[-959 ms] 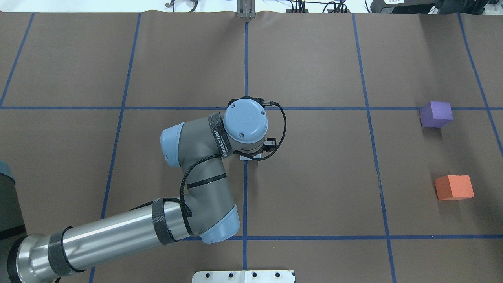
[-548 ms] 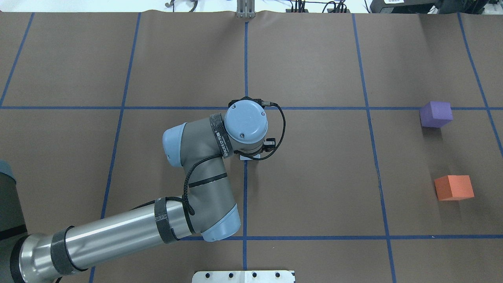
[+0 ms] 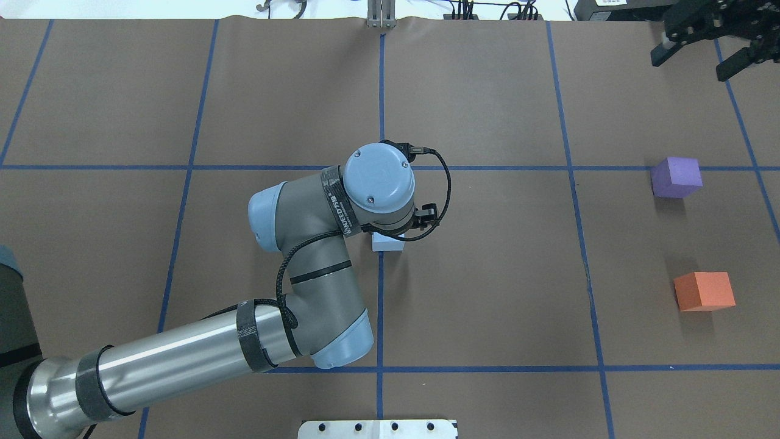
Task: Place blue block between orange and purple blocks
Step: 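Release the light blue cube at center while the right arm approaches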
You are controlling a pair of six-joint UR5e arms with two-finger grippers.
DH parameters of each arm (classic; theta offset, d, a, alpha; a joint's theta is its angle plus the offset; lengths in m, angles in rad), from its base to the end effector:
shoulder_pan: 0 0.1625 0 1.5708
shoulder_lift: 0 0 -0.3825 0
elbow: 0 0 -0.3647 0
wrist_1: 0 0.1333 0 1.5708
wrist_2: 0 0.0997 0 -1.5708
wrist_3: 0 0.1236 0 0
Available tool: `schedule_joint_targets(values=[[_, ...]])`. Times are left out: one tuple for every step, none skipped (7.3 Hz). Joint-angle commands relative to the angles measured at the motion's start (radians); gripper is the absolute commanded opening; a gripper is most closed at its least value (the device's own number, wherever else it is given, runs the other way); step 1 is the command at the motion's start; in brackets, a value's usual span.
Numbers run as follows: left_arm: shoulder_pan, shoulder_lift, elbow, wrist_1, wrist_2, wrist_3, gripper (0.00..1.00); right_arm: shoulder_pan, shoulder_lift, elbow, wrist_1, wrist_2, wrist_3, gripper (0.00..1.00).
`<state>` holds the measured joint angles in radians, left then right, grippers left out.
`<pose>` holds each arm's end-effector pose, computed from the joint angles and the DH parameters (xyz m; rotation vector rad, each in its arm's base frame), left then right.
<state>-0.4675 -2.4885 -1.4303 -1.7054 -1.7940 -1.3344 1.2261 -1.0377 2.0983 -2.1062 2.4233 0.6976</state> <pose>0.5951 -0.4191 0.1341 0.1182 0.9239 -0.1124 -0.1309 -0.4837 0.1941 0.0129 -0.9654 0.1013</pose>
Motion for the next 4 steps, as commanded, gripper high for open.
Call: schedule_joint_targets(values=[[-0.113, 0.008, -0.053, 0.007, -0.216, -0.003, 1.00, -0.118, 0.092, 0.011, -0.002, -0.067, 0.158, 1.00], [-0.168, 0.034, -0.083, 0.032, -0.281, 0.001, 1.00, -0.190, 0.141, 0.008, -0.002, -0.117, 0.233, 1.00], [-0.221, 0.077, -0.140, 0.085, -0.318, 0.015, 1.00, -0.283, 0.187, -0.001, 0.000, -0.186, 0.284, 1.00], [-0.262, 0.139, -0.212, 0.119, -0.337, 0.050, 1.00, -0.362, 0.241, -0.035, 0.002, -0.257, 0.342, 1.00]])
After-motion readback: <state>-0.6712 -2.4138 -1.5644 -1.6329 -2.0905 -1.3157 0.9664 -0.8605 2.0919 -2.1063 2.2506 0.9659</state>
